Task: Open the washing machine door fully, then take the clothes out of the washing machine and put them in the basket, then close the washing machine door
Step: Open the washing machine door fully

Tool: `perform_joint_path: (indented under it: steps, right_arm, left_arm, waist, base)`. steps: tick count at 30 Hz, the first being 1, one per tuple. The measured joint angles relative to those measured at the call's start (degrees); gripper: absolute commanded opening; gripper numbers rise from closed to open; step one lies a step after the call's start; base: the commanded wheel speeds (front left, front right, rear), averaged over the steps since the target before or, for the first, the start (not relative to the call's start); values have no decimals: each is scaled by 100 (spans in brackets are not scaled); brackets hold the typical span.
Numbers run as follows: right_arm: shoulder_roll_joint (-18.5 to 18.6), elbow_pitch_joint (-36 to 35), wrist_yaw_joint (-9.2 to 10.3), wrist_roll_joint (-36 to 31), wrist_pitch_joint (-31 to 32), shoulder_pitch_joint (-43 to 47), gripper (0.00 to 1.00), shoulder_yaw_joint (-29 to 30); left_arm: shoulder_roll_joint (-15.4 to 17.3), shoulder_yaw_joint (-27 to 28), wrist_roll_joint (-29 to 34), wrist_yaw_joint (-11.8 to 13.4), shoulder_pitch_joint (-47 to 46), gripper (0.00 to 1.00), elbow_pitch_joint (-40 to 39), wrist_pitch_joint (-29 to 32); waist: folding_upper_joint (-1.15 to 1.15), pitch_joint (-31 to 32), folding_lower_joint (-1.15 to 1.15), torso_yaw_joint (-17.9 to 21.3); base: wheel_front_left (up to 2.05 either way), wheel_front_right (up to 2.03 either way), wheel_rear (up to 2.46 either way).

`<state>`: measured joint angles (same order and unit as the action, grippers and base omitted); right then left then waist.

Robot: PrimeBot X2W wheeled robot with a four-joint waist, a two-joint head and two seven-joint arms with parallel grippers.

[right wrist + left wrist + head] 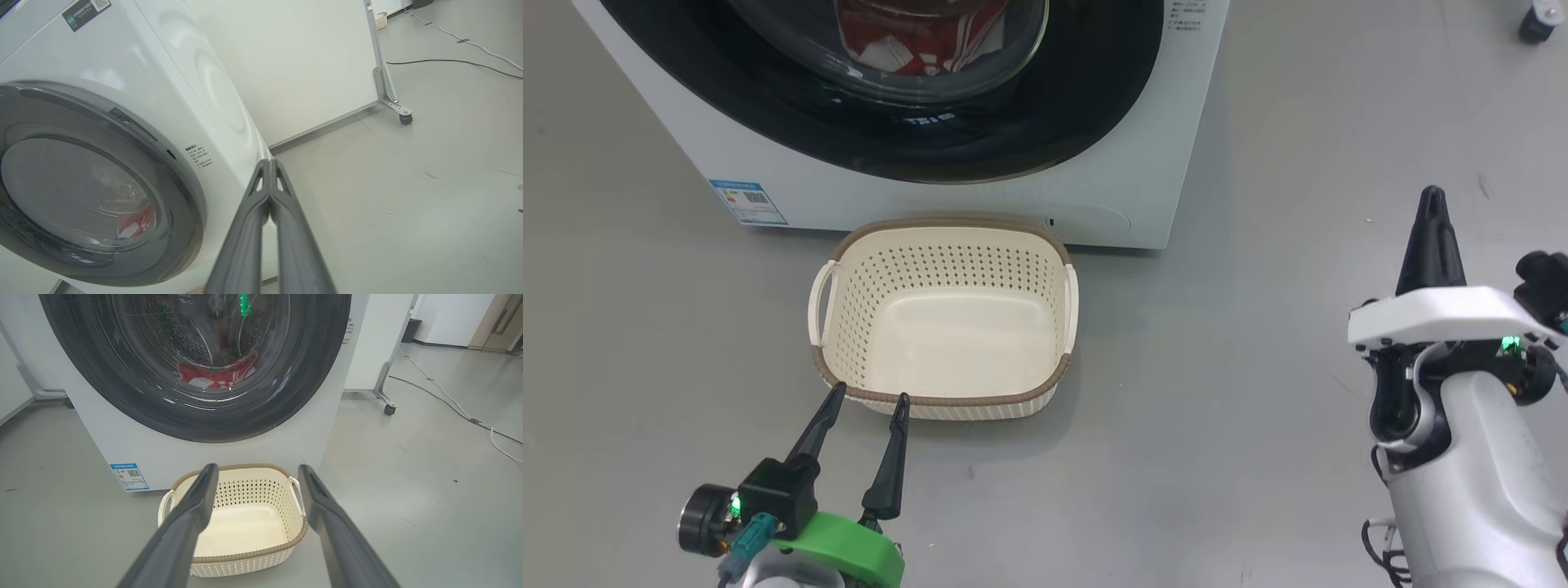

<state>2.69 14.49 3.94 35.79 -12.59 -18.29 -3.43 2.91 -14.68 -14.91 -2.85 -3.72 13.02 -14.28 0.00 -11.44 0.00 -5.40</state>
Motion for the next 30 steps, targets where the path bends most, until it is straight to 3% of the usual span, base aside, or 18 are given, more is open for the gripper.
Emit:
perform_joint_path:
  steps: [6, 13, 30]
  right_arm:
    - [76, -12, -133, 353, 437, -771, 0, 122]
    - [423, -19, -118, 378, 965, -1731, 0, 177]
    - [581, 356, -141, 1327, 2173, -3348, 0, 476]
  left_arm:
    - [-5, -36, 3, -48, -208, 100, -80, 0]
    - [-20, -137, 8, -105, -543, 100, -160, 0]
    - [-64, -344, -107, -207, -1166, 100, -111, -16]
  waist:
    - [0, -370, 0, -140]
    - [0, -824, 0, -300]
    - [0, -1704, 0, -811]
  base:
    - [0, 0, 0]
    - [0, 0, 0]
    - [0, 0, 0]
